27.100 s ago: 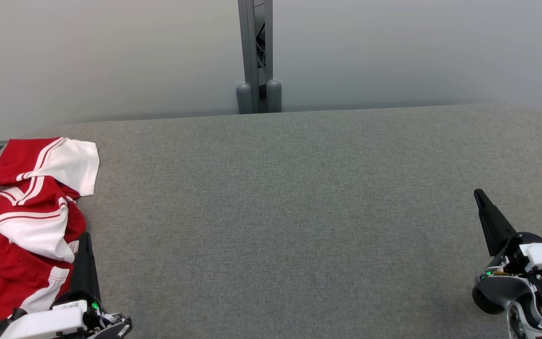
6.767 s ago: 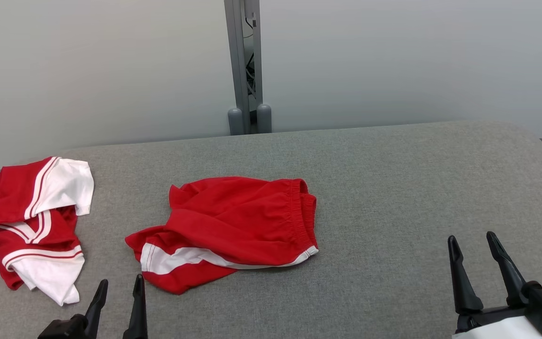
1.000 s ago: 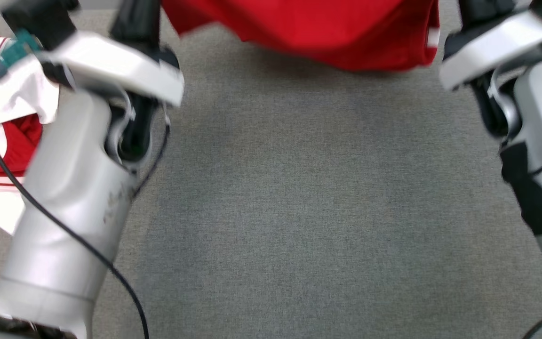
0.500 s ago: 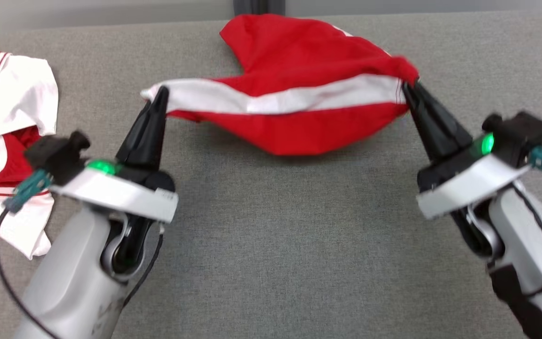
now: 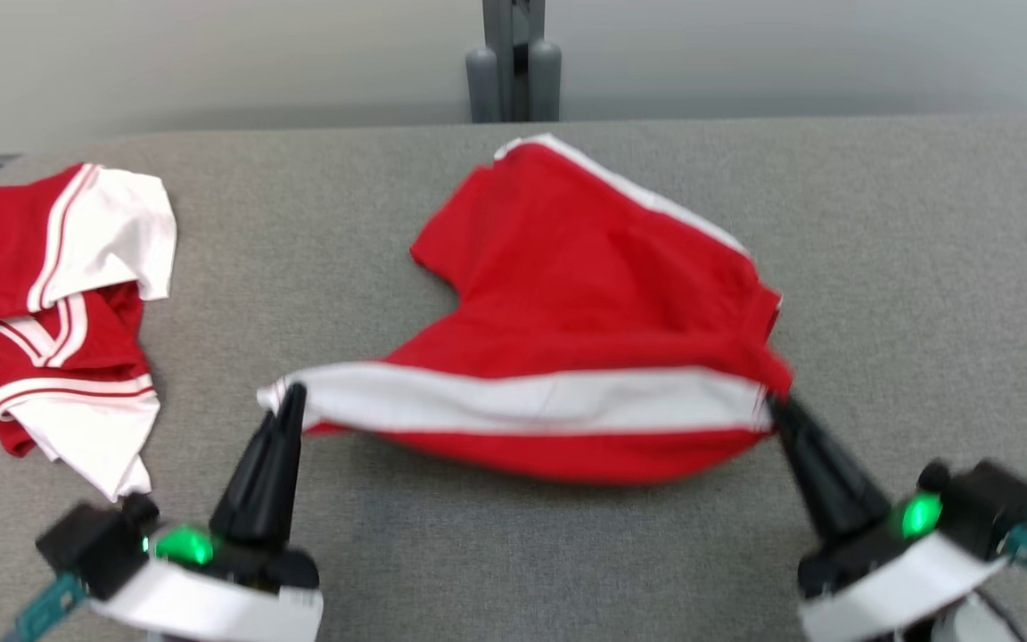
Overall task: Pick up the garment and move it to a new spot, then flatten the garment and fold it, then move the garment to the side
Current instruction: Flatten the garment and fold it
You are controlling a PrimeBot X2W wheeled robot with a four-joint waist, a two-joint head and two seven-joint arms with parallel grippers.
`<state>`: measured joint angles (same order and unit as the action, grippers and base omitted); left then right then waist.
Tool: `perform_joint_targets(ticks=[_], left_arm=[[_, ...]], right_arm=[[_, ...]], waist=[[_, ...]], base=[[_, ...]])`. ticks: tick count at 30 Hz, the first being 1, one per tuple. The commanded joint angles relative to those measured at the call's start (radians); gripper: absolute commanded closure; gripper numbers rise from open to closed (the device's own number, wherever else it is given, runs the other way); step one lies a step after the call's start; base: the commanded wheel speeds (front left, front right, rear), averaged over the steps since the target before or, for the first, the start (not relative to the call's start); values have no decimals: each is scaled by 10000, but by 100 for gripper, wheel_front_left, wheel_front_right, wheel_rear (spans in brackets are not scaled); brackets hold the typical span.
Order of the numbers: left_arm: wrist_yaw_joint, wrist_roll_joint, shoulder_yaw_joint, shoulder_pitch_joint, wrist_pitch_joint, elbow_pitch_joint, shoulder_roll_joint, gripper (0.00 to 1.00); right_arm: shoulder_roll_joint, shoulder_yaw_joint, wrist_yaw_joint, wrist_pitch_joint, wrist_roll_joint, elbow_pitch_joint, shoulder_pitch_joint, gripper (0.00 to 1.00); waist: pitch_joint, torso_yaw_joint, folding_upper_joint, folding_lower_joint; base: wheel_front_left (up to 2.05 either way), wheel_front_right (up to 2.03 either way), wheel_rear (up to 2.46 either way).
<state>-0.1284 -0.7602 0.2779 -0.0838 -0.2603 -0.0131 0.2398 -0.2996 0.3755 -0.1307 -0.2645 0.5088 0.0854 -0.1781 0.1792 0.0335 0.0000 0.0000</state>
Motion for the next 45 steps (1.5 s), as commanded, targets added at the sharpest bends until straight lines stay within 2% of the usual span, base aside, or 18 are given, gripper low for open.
perform_joint_targets(ticks=[1, 11, 18, 25, 30, 36, 41, 45], left_arm=[[-25, 222, -157, 574, -48, 267, -16, 100], [16, 883, -345, 3064, -51, 1480, -340, 100], [-2, 1016, -1089, 3857, -48, 2882, -665, 100], [-13, 1122, -1181, 3965, -39, 3369, -442, 100], [-15, 920, -1203, 3811, 55, 3052, -403, 100], [-25, 659, -1001, 3229, 183, 2059, -300, 100], [-34, 627, -753, 2173, 317, 1185, -104, 100], [-28, 807, -390, 682, 529, 245, 208, 100]], right_arm=[[-56, 163, -1, -19, 53, -220, 564, 100], [-416, 607, -1, 144, 206, -1196, 2868, 100], [-508, 23, -1, 299, 437, -2620, 3737, 100], [-536, -105, -1, 727, 574, -3396, 3898, 100], [-450, -148, -1, 874, 648, -3103, 3955, 100], [-275, 243, -1, 710, 686, -2129, 3451, 100], [-40, 381, -1, 458, 837, -1377, 2780, 100], [293, 247, -1, 261, 800, -826, 2169, 100]], waist=[[-361, 144, 0, 0], [-952, 208, 0, 0], [-1010, -58, 0, 0], [-955, -322, 0, 0], [-883, -419, 0, 0], [-786, -564, 0, 0], [-597, -661, 0, 0], [-345, -761, 0, 0]], base=[[0, 0, 0], [0, 0, 0], [0, 0, 0], [0, 0, 0], [0, 0, 0], [0, 0, 0], [0, 0, 0], [0, 0, 0]])
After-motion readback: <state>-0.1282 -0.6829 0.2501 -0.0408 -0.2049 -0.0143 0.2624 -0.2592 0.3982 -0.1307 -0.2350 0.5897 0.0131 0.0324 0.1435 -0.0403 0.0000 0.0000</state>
